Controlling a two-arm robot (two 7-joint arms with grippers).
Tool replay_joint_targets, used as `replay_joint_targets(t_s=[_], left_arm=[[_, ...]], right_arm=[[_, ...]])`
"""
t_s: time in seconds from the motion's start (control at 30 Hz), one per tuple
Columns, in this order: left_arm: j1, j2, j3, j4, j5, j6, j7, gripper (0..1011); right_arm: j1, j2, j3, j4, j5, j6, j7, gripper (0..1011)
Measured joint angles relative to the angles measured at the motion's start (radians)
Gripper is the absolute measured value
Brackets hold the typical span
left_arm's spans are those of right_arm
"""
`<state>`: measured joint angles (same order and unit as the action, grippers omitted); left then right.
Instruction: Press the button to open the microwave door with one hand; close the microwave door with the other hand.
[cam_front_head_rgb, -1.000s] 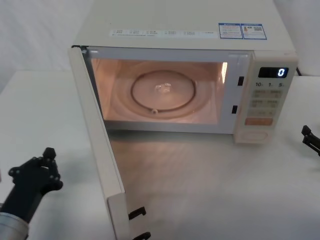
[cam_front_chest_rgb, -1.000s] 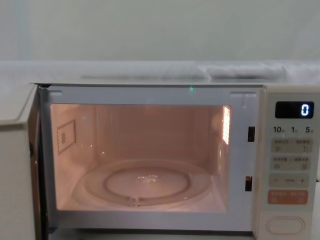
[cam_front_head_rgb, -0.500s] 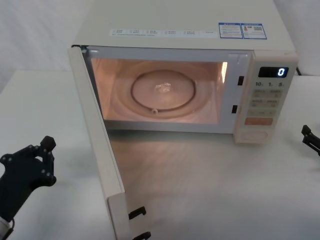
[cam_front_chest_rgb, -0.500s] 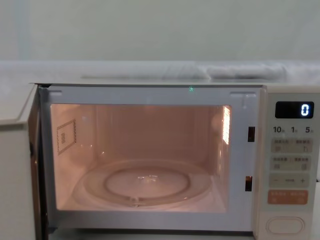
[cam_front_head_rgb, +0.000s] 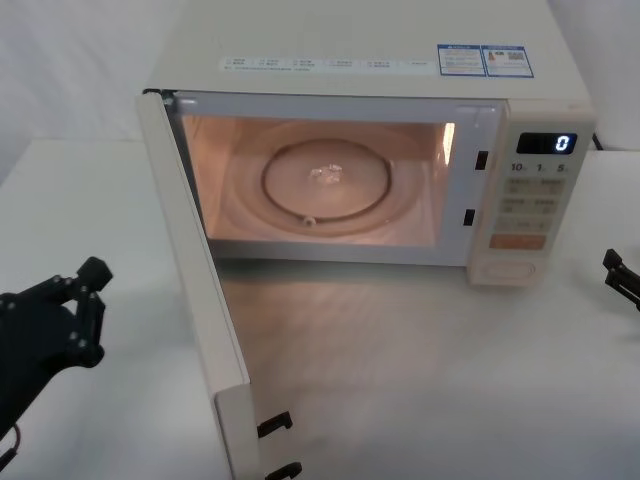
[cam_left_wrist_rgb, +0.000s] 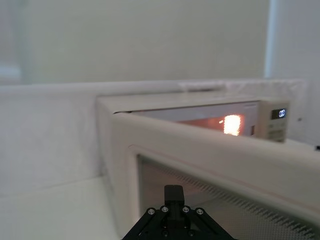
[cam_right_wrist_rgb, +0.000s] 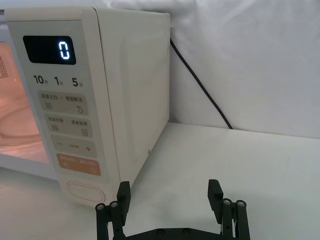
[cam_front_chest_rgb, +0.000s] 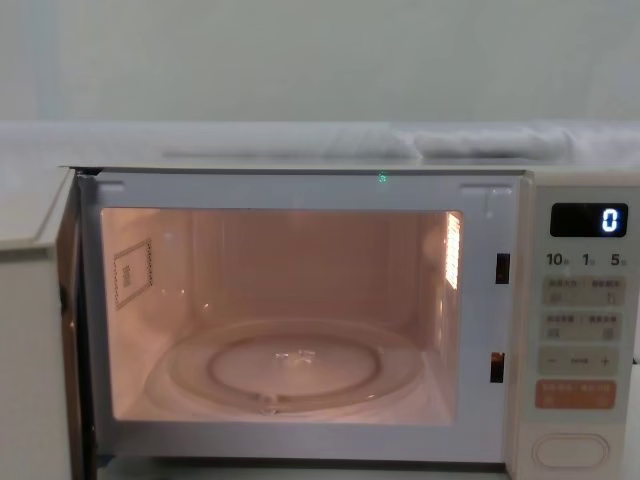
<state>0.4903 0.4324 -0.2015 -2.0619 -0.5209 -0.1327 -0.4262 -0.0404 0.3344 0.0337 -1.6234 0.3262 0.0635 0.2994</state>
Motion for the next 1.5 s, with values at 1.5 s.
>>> replay_joint_targets(t_s=[1.5], left_arm=[[-0.553, 0.039, 0.570, 0.219, 0.106, 0.142, -0.079, 0]], right_arm=[[0.000, 0.000, 0.000, 0.000, 0.000, 0.000, 0.000, 1002]])
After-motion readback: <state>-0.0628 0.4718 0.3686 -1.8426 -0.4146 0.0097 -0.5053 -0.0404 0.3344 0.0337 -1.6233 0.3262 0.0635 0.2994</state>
